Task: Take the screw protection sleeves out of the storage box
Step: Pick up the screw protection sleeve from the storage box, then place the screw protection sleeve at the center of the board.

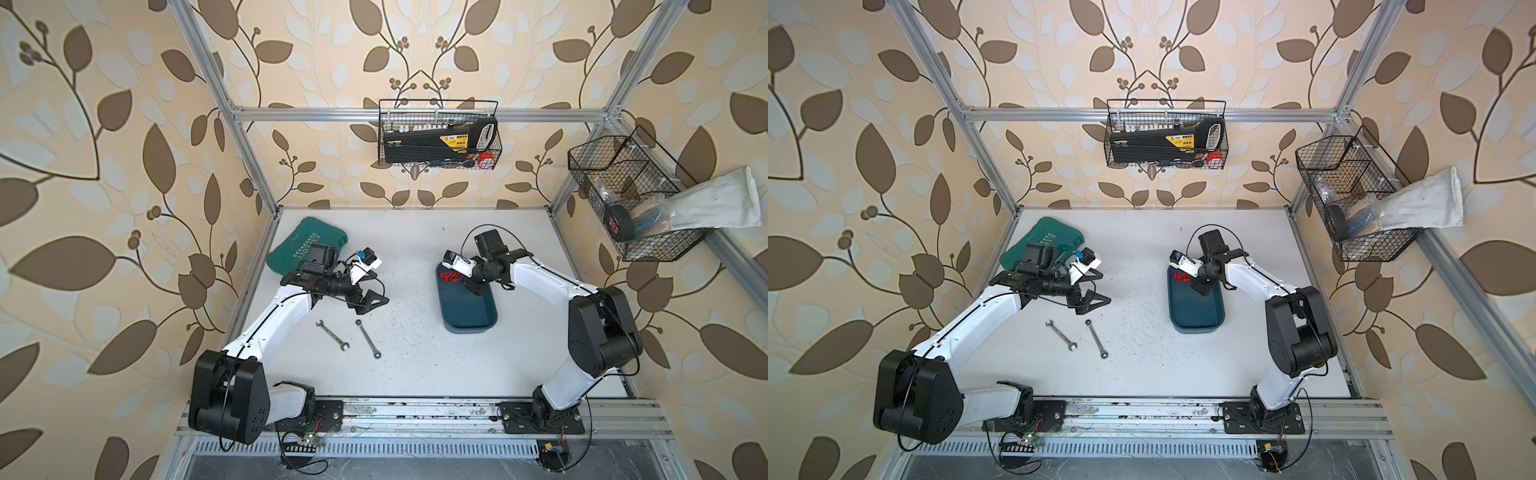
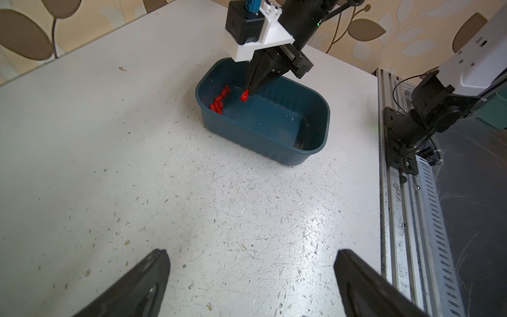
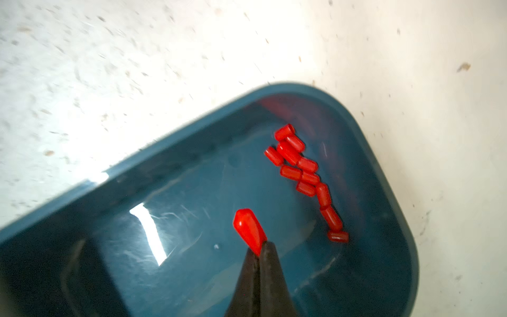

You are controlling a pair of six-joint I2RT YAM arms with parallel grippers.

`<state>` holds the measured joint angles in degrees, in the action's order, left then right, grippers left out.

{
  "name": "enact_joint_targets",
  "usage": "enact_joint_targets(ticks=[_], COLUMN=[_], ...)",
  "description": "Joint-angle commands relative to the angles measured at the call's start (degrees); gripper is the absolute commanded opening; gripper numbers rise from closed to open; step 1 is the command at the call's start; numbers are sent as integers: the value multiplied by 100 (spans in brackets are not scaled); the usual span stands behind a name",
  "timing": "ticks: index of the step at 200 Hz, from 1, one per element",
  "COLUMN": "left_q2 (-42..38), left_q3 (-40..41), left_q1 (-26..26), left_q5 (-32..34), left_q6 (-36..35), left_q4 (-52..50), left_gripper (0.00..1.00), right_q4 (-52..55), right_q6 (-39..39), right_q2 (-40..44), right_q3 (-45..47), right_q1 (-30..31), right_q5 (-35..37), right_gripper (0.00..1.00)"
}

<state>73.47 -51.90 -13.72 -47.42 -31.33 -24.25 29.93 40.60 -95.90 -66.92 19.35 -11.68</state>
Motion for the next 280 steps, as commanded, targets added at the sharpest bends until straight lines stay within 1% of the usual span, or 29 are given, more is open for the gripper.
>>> enact_joint_targets(ticks=[1, 24, 49, 73, 92, 120, 149, 155, 175, 196, 212, 229, 248, 264, 280], left_q2=[-123, -201, -285, -348, -377, -369, -369, -369, -375, -369, -369, -343, -243, -85, 107], left_q3=[-13, -27, -48, -40, -22, -39, -20, -15, -21, -21, -25, -48, -73, -109, -187], left_q1=[255, 719, 1038, 1162, 1222, 1240, 1240, 1240, 1240, 1240, 1240, 1226, 1182, 993, 699], left_q5=[110, 55, 217, 507, 635, 564, 421, 403, 302, 162, 40, -127, -316, -373, -408], left_q6=[141, 393, 555, 654, 755, 759, 734, 734, 684, 578, 512, 505, 532, 468, 182], left_q4=[123, 219, 279, 343, 419, 364, 335, 330, 275, 201, 141, 108, 120, 91, -23], left_gripper=[99, 99, 99, 99, 99, 99, 99, 99, 99, 99, 99, 99, 99, 99, 99], right_q4=[188, 123, 129, 48, 72, 169, 295, 344, 427, 620, 757, 930, 1009, 1036, 1065], right_q6=[-402, -491, -597, -705, -789, -851, -940, -919, -847, -786, -772, -738, -597, -411, -178], right_q2=[88, -317, -1127, -1891, -2337, -2772, -3002, -3002, -2899, -2671, -2397, -2023, -1419, -856, -348], right_q3=[-428, -840, -1470, -1985, -2322, -2591, -2726, -2748, -2705, -2706, -2681, -2591, -2237, -1812, -1382], right_q1=[469, 941, 1382, 1661, 1806, 1971, 2002, 1995, 1985, 1976, 1933, 1891, 1785, 1635, 1400], right_q5=[-289, -90, 191, 514, 598, 676, 771, 801, 800, 747, 613, 488, 236, 74, -67], right_gripper=[0, 0, 0, 0, 0, 0, 0, 3, 19, 38, 44, 47, 47, 48, 48])
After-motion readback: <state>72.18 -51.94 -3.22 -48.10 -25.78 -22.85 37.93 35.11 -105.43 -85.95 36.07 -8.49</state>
